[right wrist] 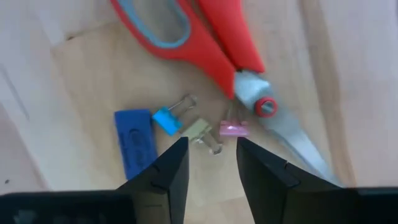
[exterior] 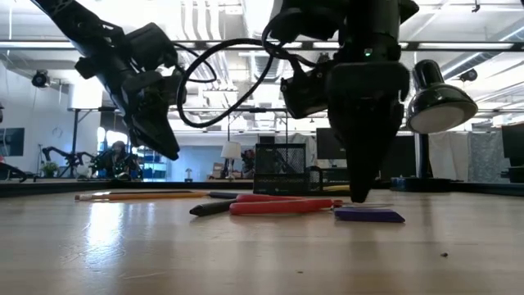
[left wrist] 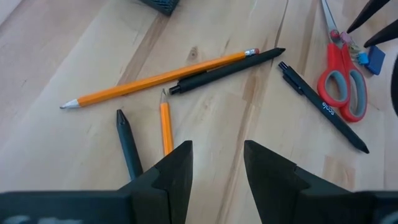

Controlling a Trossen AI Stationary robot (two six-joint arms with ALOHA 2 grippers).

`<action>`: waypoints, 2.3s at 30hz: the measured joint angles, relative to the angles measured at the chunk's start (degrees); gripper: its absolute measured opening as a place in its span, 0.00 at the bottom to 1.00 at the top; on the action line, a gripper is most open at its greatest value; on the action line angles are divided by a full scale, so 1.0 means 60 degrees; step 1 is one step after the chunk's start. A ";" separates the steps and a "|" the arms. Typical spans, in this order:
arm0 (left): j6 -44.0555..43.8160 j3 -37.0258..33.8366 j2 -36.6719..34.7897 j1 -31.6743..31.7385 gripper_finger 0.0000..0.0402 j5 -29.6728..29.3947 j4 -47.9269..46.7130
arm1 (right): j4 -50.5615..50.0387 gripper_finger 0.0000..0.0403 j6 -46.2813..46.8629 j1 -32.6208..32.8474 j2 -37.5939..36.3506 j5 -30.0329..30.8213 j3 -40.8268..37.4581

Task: Pick and place office supplies into organizer
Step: Put the pink binder clip into the desk organizer

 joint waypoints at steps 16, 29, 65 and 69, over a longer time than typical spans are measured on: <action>0.0240 -0.0109 0.0002 0.0000 0.32 -0.0004 0.0000 | 0.0215 0.30 -0.0410 -0.0411 -0.0004 -0.0297 -0.0380; 0.0222 -0.0109 0.0002 0.0000 0.32 -0.0004 0.0001 | 0.0517 0.31 -0.1089 -0.0433 0.0047 -0.0322 -0.0366; 0.0205 -0.0130 0.0002 0.0000 0.32 -0.0005 0.0001 | -0.0267 0.10 -0.0810 -0.0341 -0.0826 -0.0133 -0.0038; 0.0204 -0.0130 0.0002 0.0000 0.32 -0.0007 0.0005 | -0.0278 0.10 0.0041 -0.0565 -0.1398 0.0679 -0.0040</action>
